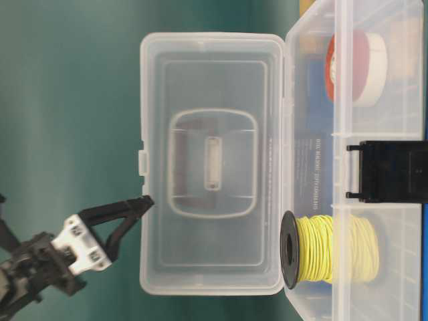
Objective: Close the tool box with the left arm.
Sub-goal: 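Push the clear lid forward and down over the box with the left gripper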
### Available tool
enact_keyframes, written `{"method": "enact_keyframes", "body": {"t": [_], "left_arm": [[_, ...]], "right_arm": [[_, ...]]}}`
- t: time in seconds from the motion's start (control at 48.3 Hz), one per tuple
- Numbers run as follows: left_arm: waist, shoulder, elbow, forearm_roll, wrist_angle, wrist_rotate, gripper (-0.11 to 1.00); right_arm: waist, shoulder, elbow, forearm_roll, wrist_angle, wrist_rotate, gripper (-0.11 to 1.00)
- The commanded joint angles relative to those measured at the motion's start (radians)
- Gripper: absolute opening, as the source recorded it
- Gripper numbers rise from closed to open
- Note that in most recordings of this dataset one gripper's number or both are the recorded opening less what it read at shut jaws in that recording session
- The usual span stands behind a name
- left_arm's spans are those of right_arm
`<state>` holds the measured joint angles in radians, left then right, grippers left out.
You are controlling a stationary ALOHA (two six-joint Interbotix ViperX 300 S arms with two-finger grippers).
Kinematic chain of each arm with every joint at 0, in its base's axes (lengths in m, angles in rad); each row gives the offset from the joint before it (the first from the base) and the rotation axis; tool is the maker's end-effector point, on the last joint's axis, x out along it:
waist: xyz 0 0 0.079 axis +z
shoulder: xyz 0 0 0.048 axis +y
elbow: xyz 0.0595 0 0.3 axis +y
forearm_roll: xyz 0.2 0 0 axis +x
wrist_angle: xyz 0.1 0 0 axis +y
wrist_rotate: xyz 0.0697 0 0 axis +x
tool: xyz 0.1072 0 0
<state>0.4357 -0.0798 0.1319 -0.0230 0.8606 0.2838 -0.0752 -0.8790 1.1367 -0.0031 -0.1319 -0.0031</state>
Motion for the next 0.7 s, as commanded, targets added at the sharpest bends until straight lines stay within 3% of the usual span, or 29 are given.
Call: {"method": "enact_keyframes", "body": {"t": [0.0,0.249,0.684], "left_arm": [[-0.057,-0.006,0.014,-0.009,0.043,-0.032,0.90],[-0.149,-0.041,0.038,-0.008,0.117,-0.126,0.90],[-0.407,-0.109,0.058,-0.008,0.152,-0.232,0.90]], "right_arm": [[-0.003,0.006,-0.011,0.000,-0.008,0.002,0.00],[-0.003,0.008,-0.009,0.000,-0.008,0.002,0.00],[-0.003,0.011,-0.011,0.000,-0.011,0.002,0.00]]}}
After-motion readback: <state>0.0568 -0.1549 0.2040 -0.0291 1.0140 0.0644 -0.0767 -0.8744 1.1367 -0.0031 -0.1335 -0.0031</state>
